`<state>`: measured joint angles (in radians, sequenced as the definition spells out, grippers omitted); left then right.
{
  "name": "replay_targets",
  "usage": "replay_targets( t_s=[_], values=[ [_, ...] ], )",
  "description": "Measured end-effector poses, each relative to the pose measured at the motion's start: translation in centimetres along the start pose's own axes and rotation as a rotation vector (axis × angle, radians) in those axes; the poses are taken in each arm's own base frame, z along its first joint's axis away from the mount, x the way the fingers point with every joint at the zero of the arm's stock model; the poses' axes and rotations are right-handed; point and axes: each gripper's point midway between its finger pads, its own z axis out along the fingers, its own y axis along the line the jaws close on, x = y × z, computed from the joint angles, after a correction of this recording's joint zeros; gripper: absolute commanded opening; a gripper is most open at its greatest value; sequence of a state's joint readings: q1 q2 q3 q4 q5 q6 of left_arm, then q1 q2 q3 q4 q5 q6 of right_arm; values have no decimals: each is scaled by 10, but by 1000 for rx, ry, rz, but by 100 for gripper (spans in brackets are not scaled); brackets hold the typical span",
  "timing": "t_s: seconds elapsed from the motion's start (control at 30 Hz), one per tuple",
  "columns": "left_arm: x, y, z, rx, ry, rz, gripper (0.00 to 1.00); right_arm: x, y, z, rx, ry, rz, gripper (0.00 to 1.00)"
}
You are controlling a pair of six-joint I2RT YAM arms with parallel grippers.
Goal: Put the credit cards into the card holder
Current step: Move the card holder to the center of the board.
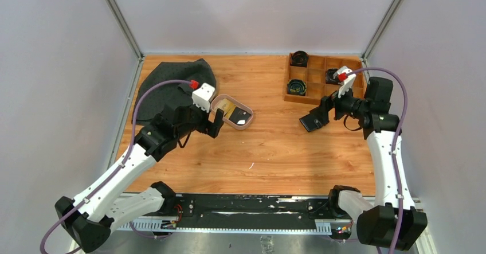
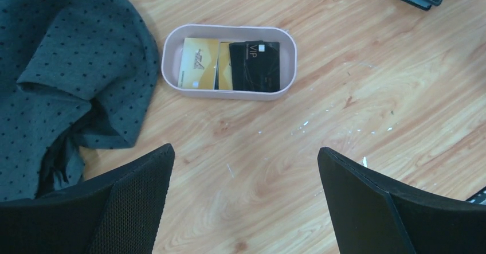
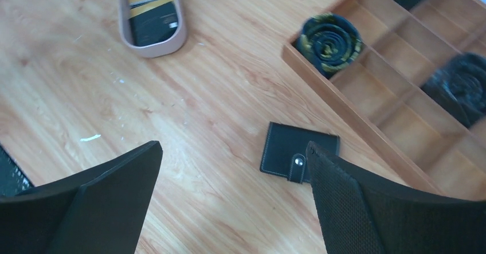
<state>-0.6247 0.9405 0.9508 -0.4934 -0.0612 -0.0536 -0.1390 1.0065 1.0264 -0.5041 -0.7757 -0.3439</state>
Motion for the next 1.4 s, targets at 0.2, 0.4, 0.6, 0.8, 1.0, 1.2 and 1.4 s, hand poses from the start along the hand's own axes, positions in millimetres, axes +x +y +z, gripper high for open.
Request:
replay_targets(
  t_s=[0.2,0.4,0.6,0.8,1.0,1.2,1.4],
  values=[
    [27,4,-4,-7,-4,50,100,11,23,10,-194,-9,-105,100],
    [36,9,-6,-26,-11,69,100,45,4,28,-172,88,-89,98],
    [41,7,2,-19,14,71,100,95,-30,46,-76,272,-4,82],
    [42,8,4,-22,20,71,100,144,-59,61,35,447,142,61],
    [42,12,4,-34,21,64,100,167,-83,79,101,552,249,59],
    [43,17,6,-45,27,54,100,168,-102,84,169,577,289,59],
    [48,21,11,-50,48,37,100,167,-121,97,165,552,372,59]
  ],
)
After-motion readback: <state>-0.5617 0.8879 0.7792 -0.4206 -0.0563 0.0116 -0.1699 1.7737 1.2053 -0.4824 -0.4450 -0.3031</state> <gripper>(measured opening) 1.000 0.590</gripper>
